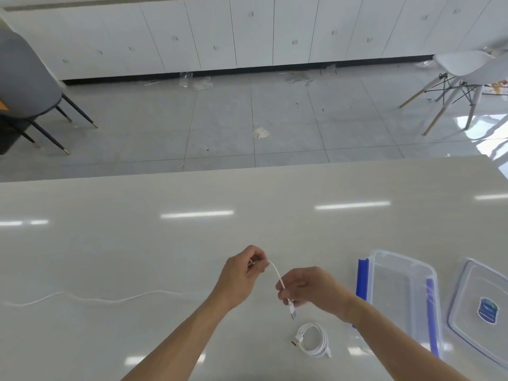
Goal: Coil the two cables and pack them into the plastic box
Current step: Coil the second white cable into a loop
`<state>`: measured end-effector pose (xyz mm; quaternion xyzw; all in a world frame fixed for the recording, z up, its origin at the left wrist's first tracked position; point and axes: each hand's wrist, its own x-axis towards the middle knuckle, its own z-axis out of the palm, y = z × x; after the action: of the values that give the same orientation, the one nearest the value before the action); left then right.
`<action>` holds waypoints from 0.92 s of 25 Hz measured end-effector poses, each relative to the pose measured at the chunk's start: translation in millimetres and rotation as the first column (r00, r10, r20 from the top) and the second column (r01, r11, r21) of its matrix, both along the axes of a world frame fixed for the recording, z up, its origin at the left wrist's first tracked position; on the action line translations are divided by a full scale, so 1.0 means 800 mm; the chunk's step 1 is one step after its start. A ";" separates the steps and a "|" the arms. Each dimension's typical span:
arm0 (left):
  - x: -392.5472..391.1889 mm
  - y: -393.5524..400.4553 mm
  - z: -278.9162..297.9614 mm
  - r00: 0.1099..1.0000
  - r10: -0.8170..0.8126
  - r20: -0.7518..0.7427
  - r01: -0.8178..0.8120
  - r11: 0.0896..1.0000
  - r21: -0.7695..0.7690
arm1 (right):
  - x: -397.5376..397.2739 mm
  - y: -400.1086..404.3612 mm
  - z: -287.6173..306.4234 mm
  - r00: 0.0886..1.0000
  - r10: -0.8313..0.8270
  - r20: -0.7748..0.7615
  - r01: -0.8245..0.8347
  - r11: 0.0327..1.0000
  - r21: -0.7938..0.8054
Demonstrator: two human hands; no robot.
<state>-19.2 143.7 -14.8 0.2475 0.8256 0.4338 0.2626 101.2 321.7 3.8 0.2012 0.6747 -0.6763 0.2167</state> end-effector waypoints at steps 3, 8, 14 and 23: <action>0.005 -0.001 0.020 0.995 0.075 0.064 -0.081 0.991 0.106 | -0.003 -0.021 0.030 1.000 -0.009 -0.020 0.006 0.987 -0.158; 0.008 -0.003 0.039 0.977 0.191 0.096 -0.207 0.959 0.193 | -0.007 -0.045 0.058 0.965 -0.217 -0.144 0.166 0.939 -0.302; 0.002 -0.003 0.050 0.977 0.194 0.086 -0.206 0.966 0.156 | 0.003 -0.052 0.061 0.881 -0.443 -0.164 0.351 0.846 -0.401; 0.026 0.001 0.053 0.977 0.084 0.197 -0.122 0.975 0.188 | -0.001 -0.043 0.069 0.944 -0.301 -0.135 0.181 0.815 -0.550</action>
<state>1.4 144.4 27.8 0.1875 0.7613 0.5487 0.2902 100.1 287.5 59.2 0.1433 0.4498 -0.8757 0.1013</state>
